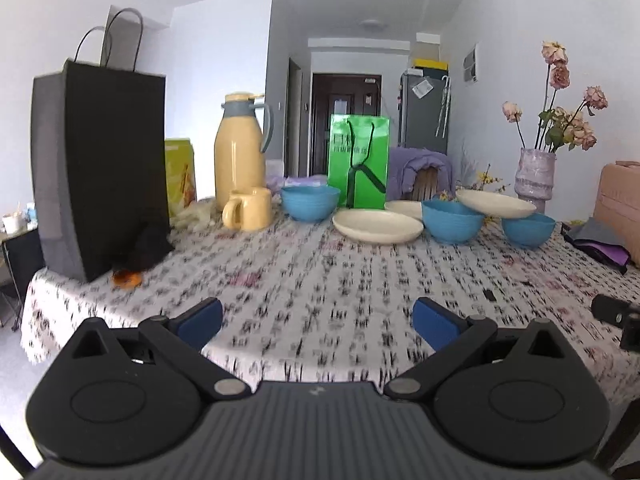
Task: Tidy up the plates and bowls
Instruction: 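Move both grippers open to the cream plate beside the green bag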
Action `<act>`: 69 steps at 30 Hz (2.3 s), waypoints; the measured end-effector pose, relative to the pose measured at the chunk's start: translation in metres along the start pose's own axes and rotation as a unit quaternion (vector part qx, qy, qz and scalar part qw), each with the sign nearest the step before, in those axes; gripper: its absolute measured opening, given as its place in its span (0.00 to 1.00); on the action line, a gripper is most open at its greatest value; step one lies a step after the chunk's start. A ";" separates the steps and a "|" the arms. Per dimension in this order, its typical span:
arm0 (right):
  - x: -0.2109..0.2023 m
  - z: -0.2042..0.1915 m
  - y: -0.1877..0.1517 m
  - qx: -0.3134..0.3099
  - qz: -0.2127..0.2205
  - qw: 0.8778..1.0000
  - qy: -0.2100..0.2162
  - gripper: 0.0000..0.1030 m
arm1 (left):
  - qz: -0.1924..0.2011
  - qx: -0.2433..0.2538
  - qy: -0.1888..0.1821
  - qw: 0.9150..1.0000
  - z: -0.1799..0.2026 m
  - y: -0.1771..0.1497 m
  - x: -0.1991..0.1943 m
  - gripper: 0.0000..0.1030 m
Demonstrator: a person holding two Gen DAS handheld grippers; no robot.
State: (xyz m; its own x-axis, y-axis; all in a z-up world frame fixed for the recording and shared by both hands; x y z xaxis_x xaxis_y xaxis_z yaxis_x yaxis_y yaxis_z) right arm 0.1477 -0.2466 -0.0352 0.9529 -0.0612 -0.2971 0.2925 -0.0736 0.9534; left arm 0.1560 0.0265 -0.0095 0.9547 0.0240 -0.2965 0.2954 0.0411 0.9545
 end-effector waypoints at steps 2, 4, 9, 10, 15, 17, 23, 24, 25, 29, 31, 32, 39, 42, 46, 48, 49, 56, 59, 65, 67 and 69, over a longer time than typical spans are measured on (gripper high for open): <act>0.010 0.003 0.011 0.005 0.005 1.000 -0.002 1.00 | 0.004 0.011 0.000 1.000 0.004 0.007 0.009 1.00; 0.020 0.006 0.022 0.010 0.009 1.000 -0.002 1.00 | 0.006 0.015 -0.004 1.000 0.008 0.015 0.021 1.00; 0.054 0.014 0.048 0.024 0.007 1.000 0.001 1.00 | 0.007 0.021 -0.016 1.000 0.016 0.040 0.056 1.00; 0.060 0.015 0.052 0.026 0.005 1.000 0.003 1.00 | 0.008 0.024 -0.015 1.000 0.017 0.045 0.063 1.00; 0.101 0.017 0.084 0.038 -0.003 0.999 0.025 1.00 | 0.020 0.031 -0.022 0.999 0.026 0.077 0.101 1.00; 0.118 0.020 0.100 0.042 -0.002 0.999 0.029 1.00 | 0.025 0.036 -0.027 0.999 0.032 0.091 0.119 1.00; 0.172 0.029 0.139 0.038 -0.007 0.999 0.029 1.00 | 0.031 0.043 -0.045 0.998 0.048 0.129 0.173 1.00; 0.182 0.029 0.145 0.037 -0.009 0.999 0.032 1.00 | 0.029 0.042 -0.051 0.997 0.051 0.134 0.182 1.00; 0.193 0.030 0.151 0.039 -0.016 0.998 0.038 1.00 | 0.028 0.039 -0.061 0.997 0.054 0.139 0.192 1.00; 0.237 0.033 0.174 0.045 -0.041 0.996 0.069 1.00 | 0.015 0.024 -0.085 0.996 0.066 0.163 0.233 1.00; 0.256 0.034 0.189 0.032 -0.037 0.997 0.067 1.00 | 0.008 0.021 -0.083 0.996 0.070 0.173 0.255 1.00; 0.267 0.034 0.198 0.021 -0.034 0.997 0.063 1.00 | 0.005 0.021 -0.086 0.996 0.072 0.178 0.267 1.00; 0.355 0.028 0.248 0.006 -0.062 0.995 0.081 1.00 | -0.032 0.033 -0.103 0.994 0.094 0.209 0.360 1.00; 0.407 0.029 0.264 0.028 -0.102 0.990 0.096 1.00 | -0.069 0.038 -0.121 0.989 0.106 0.218 0.403 1.00; 0.478 0.024 0.270 0.046 -0.180 0.975 0.123 1.00 | -0.147 0.011 -0.143 0.979 0.115 0.219 0.466 1.00; 0.513 0.023 0.268 0.067 -0.225 0.961 0.147 1.00 | -0.193 -0.008 -0.158 0.968 0.119 0.215 0.498 1.00; 0.527 0.023 0.266 0.079 -0.244 0.954 0.155 1.00 | -0.210 -0.017 -0.160 0.964 0.119 0.213 0.513 1.00; 0.615 0.026 0.228 0.075 -0.350 0.926 0.121 1.00 | -0.255 -0.038 -0.157 0.953 0.129 0.199 0.599 0.99; 0.647 0.028 0.205 0.061 -0.393 0.913 0.095 1.00 | -0.287 -0.055 -0.141 0.946 0.129 0.184 0.626 0.89; 0.685 0.018 0.162 0.018 -0.461 0.884 0.078 0.62 | -0.332 -0.070 -0.132 0.932 0.134 0.157 0.655 0.64; 0.691 0.015 0.152 0.014 -0.475 0.876 0.079 0.52 | -0.340 -0.078 -0.128 0.928 0.134 0.150 0.661 0.54; 0.696 0.015 0.142 0.008 -0.488 0.870 0.076 0.43 | -0.353 -0.086 -0.135 0.922 0.136 0.143 0.666 0.45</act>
State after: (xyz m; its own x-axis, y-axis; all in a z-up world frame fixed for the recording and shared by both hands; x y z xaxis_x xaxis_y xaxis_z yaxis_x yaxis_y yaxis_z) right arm 0.8511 -0.3147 -0.1071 0.2519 0.1705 -0.9526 0.9677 -0.0303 0.2504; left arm 0.8387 -0.0878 -0.0663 0.5080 -0.3173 -0.8008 0.8584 0.1102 0.5010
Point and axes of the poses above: each gripper's, at about its wrist camera, not at the fingertips, and x roughly the way its jaws point, z to its right, y to its top, the point moved 10 cm from there along x, roughly the way its jaws point, and after that the axes turned 3 degrees about -y, right-handed, at the moved point
